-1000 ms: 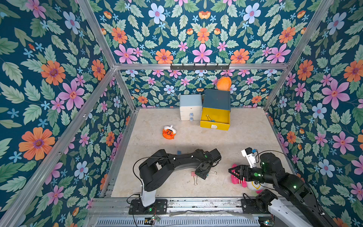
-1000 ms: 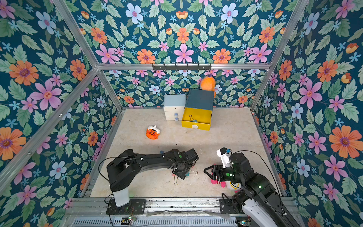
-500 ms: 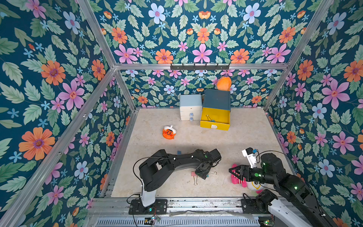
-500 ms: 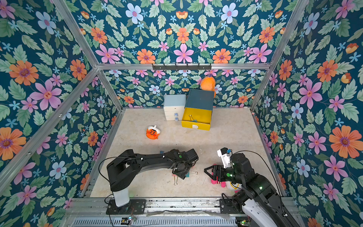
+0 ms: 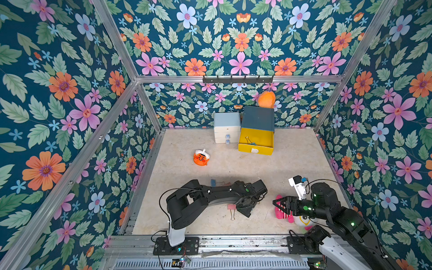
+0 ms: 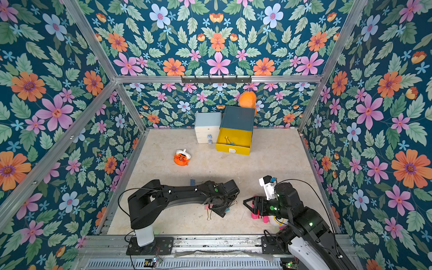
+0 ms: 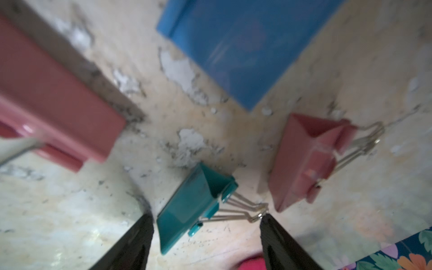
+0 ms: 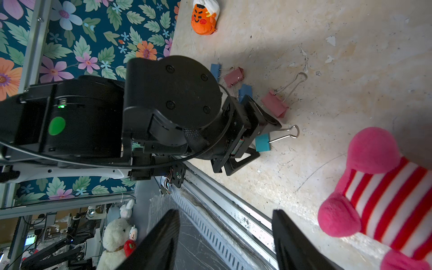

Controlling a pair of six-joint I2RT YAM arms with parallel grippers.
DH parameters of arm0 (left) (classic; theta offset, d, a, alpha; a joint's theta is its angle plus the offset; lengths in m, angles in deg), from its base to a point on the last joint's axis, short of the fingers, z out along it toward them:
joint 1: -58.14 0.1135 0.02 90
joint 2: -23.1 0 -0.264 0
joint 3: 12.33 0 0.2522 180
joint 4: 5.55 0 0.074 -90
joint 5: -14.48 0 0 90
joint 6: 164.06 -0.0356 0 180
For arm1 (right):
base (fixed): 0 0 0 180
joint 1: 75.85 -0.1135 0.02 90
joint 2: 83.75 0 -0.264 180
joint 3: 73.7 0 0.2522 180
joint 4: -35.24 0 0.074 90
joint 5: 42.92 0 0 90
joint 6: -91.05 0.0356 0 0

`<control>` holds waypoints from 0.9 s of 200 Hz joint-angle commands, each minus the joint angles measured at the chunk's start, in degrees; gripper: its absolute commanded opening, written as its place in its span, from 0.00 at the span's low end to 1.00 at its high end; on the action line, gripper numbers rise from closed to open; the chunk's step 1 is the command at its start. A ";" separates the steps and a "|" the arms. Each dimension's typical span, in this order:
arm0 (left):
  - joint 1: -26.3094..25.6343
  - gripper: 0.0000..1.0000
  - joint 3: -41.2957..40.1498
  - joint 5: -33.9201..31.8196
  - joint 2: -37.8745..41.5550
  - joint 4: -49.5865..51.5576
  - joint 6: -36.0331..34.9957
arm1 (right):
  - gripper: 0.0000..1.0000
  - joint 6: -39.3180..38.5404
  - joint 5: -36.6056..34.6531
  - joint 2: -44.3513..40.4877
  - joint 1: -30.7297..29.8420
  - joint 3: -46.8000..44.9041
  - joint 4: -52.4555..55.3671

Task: Put the binder clips in the drawer according to color
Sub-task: Adjust the binder clip at the center of the board.

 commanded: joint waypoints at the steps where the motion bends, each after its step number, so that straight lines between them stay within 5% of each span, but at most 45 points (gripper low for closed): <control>1: -0.79 0.79 0.01 -0.13 -0.31 2.43 7.85 | 0.65 0.25 -0.25 -0.53 -0.02 0.33 0.71; 65: -1.90 0.76 2.16 -3.25 -1.98 2.52 8.20 | 0.65 0.32 -0.27 -1.11 -0.02 0.37 0.92; 180: 4.21 0.72 -2.30 -9.78 1.33 1.75 2.52 | 0.65 0.69 0.24 -0.74 -0.01 -0.99 -0.36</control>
